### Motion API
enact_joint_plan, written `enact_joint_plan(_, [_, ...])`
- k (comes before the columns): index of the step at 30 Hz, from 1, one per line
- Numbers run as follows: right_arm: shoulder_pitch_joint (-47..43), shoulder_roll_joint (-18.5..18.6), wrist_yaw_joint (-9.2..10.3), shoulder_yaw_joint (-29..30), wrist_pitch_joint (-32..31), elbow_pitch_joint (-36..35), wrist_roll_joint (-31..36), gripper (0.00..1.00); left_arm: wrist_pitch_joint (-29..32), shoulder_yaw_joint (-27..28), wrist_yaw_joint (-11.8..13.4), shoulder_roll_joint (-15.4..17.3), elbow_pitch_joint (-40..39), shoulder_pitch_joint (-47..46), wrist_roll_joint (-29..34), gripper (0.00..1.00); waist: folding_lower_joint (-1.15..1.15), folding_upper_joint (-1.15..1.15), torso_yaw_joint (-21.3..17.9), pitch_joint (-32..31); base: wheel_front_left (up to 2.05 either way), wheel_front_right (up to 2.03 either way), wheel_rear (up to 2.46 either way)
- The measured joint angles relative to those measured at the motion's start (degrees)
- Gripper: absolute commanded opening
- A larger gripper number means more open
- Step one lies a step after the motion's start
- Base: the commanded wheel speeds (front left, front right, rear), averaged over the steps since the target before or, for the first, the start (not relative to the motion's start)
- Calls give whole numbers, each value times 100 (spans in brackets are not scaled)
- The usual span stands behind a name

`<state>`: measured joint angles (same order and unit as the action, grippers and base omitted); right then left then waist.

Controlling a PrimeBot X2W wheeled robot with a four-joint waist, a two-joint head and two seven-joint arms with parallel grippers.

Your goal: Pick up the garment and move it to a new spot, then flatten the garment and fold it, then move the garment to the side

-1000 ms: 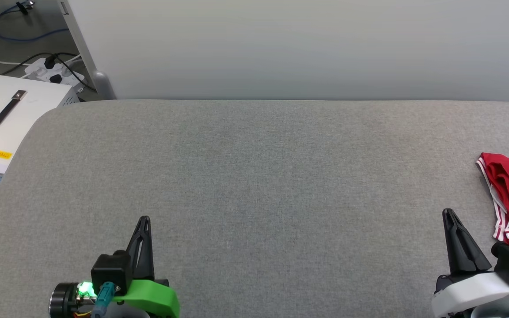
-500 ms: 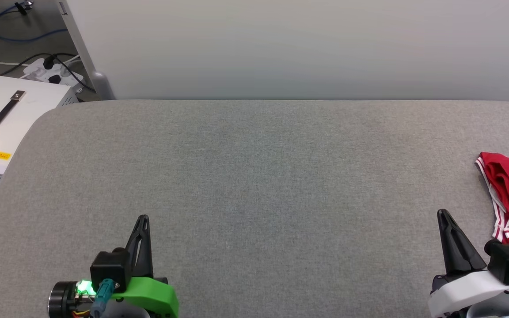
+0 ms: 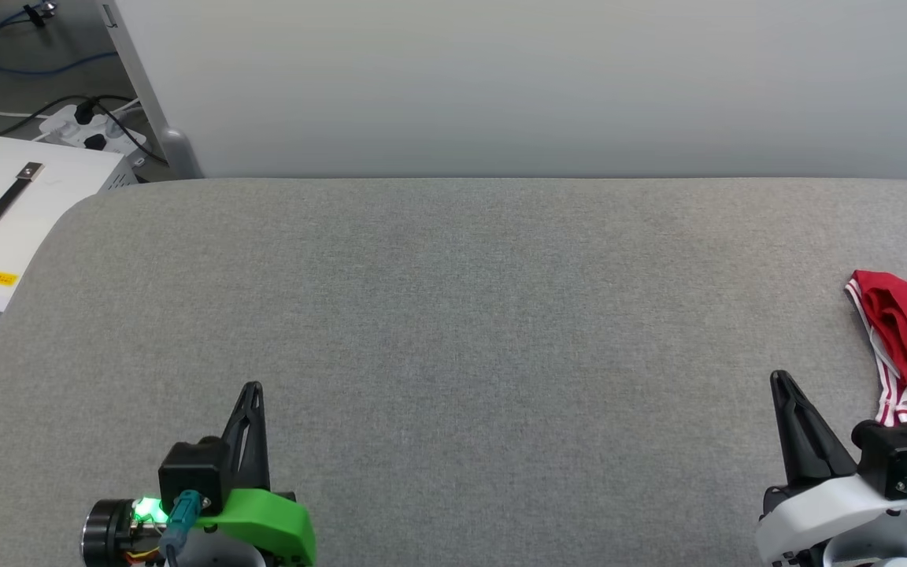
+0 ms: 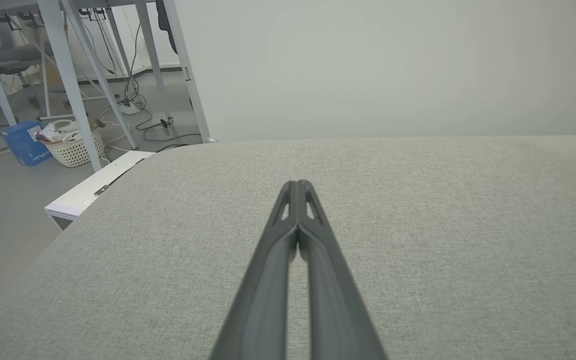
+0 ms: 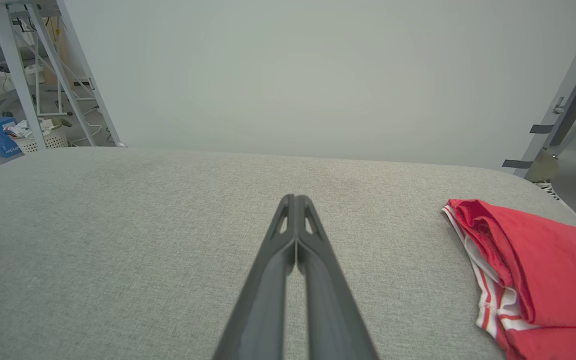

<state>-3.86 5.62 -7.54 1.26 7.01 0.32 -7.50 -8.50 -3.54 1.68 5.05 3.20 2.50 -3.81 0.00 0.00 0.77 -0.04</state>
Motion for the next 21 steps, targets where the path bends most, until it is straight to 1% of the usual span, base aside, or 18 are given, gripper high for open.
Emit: enact_joint_plan(21, [88,-83,0,-32,-219,-1,232,0,258,94,-45,-62,-78,-29,110,0,0,0,-23,1,0,0,0])
